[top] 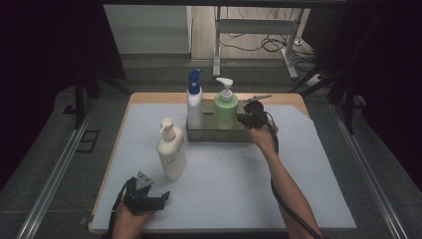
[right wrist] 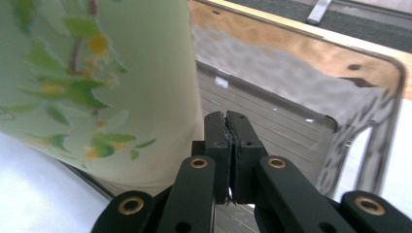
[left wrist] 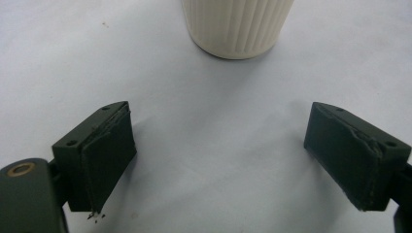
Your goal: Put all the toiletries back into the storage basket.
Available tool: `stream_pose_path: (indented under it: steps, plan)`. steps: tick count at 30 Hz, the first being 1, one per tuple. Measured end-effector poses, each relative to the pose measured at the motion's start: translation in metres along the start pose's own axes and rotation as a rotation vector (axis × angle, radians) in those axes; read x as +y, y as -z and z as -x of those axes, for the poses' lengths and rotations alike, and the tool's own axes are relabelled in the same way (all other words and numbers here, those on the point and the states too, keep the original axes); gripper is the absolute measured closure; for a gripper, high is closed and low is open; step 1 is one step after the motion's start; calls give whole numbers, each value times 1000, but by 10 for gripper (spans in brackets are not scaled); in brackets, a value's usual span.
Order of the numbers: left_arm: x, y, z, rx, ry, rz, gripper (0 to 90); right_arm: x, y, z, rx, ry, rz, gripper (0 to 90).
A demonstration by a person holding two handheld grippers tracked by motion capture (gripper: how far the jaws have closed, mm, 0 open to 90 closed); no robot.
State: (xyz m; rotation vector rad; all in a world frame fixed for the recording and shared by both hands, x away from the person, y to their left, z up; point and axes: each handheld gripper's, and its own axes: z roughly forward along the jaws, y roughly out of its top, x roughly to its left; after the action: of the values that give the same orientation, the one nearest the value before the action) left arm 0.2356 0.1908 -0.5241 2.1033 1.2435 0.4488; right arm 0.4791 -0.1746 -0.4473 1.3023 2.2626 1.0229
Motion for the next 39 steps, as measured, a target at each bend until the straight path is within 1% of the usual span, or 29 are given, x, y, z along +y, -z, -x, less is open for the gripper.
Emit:
stream_pose_path:
  steps: [3, 4, 5, 8, 11, 17, 21, 33, 39]
  plan:
    - [0, 0, 0, 0, 0, 0, 106, -1, -3, -2, 14, 2, -2, 883]
    - [0, 0, 0, 0, 0, 0, 107, -1, -4, -4, 6, 8, -4, 890]
    - [0, 0, 0, 0, 0, 0, 107, -1, -5, -4, 3, 6, -3, 891]
    - [0, 0, 0, 0, 0, 0, 106, -1, -5, -4, 16, -12, -4, 891]
    - [0, 0, 0, 0, 0, 0, 106, -1, -5, -5, 13, -5, -3, 891]
    - [0, 0, 0, -1, 1, -1, 106, 0, -5, -7, 19, -17, -3, 891]
    - [0, 0, 0, 0, 1, 0, 106, 0, -8, -11, 30, 0, -12, 890]
    - [0, 0, 0, 0, 0, 0, 106, 2, -14, -22, 44, 15, -18, 888]
    - [0, 0, 0, 0, 0, -1, 106, 2, -17, -28, 52, 31, -28, 884]
